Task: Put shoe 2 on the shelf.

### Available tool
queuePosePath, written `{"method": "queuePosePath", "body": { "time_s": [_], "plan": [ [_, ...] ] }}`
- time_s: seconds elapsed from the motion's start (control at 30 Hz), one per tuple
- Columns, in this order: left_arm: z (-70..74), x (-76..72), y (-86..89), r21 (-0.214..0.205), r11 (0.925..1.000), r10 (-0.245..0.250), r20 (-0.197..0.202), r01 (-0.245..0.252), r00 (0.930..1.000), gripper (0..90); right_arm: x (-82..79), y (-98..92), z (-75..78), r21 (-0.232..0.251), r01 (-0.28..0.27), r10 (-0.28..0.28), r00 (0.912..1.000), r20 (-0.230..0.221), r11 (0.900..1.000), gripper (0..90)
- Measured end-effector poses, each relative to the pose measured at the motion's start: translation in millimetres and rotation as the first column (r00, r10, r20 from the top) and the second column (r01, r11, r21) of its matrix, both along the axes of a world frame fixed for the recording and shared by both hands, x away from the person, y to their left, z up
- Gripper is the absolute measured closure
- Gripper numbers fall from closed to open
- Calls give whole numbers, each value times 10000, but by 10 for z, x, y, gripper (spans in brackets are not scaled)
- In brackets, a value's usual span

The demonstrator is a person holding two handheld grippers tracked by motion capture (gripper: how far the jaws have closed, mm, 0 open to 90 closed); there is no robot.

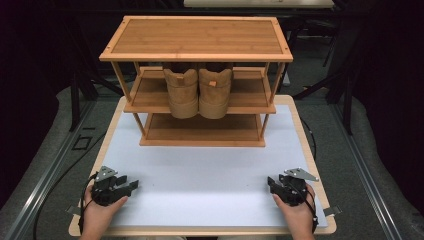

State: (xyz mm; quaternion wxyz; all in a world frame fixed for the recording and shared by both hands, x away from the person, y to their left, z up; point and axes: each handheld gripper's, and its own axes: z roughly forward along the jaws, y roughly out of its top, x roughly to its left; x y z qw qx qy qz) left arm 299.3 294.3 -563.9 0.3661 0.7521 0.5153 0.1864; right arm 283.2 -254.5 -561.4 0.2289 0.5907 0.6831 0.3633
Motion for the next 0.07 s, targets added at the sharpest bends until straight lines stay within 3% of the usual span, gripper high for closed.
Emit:
{"method": "queuePosePath", "body": {
  "time_s": [0.07],
  "plan": [
    [8,18,25,179,9997,169,139,-171,9998,420,16,-43,0,-203,285,-284,9996,52,9994,471]
  ]
}}
